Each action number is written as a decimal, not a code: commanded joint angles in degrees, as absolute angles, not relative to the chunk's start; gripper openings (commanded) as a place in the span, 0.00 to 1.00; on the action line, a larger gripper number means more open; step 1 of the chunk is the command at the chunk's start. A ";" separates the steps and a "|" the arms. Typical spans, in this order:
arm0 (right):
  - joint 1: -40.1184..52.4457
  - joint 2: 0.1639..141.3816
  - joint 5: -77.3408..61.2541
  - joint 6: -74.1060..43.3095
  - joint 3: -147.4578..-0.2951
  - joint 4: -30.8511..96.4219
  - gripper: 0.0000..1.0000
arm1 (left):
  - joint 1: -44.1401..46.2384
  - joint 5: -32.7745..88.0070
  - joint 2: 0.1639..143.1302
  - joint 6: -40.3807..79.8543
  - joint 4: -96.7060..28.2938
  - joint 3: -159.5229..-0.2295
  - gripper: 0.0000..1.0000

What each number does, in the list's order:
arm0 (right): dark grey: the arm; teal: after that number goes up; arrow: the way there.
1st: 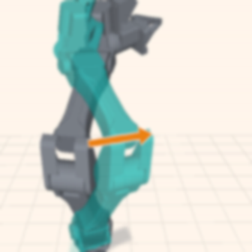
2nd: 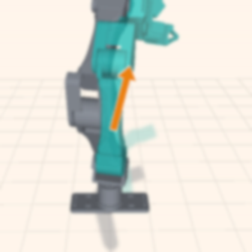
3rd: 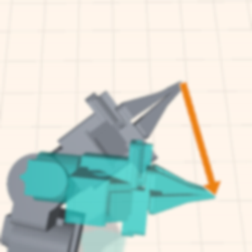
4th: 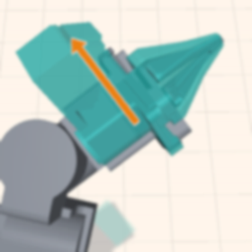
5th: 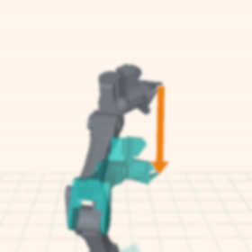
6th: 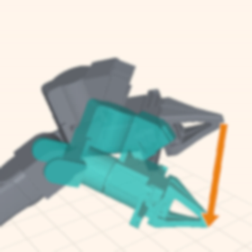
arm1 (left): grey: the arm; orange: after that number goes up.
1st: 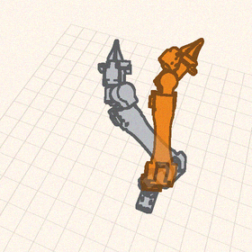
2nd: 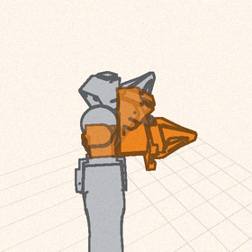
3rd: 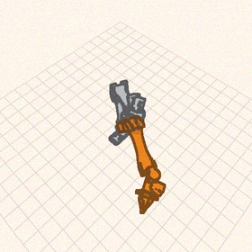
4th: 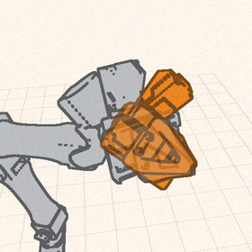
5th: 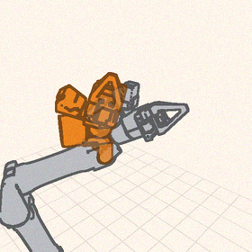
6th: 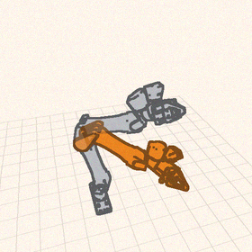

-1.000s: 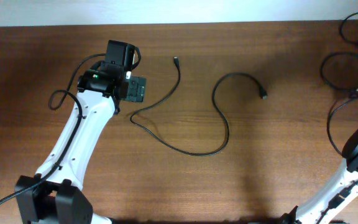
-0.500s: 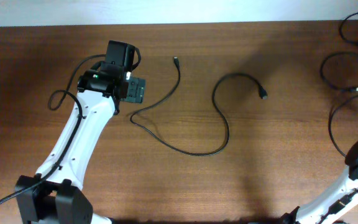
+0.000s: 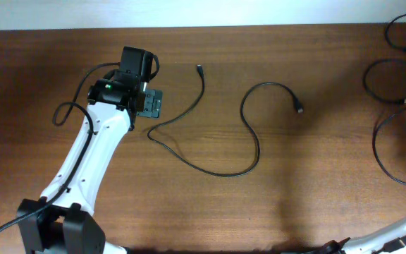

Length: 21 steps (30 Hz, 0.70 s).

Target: Untangle cables

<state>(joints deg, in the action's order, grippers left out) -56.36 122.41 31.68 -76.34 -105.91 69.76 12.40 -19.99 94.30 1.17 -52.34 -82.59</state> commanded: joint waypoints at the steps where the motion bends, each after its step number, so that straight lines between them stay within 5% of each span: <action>1: -58.26 123.85 32.16 -76.75 -105.91 69.38 0.91 | 12.03 -20.80 94.39 1.72 -52.40 -82.43 0.99; 7: -56.93 128.55 31.70 -66.17 -102.61 62.02 0.86 | 12.03 -20.80 94.39 1.72 -52.45 -82.43 0.99; 11: -54.39 128.66 29.78 -38.17 -95.77 44.80 0.86 | 12.05 -20.80 94.39 1.72 -52.84 -82.43 0.99; 13: -53.91 128.66 27.94 -38.13 -94.02 42.39 0.54 | 12.03 -20.80 94.39 1.72 -52.84 -82.43 0.99; 14: -53.89 128.66 26.39 -38.11 -93.54 41.91 0.11 | 12.03 -20.80 94.39 1.72 -52.86 -82.43 0.99; 15: -53.82 128.66 24.29 -38.09 -93.38 41.93 0.04 | 12.05 -20.80 94.39 1.72 -52.84 -82.43 0.99; 21: -46.04 121.47 18.65 -15.20 -97.65 36.03 0.04 | 12.05 -20.80 94.39 1.72 -53.28 -82.43 0.99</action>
<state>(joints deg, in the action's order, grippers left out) -50.33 127.50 20.49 -27.90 -94.15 39.05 12.40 -19.99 94.30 1.17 -52.97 -82.59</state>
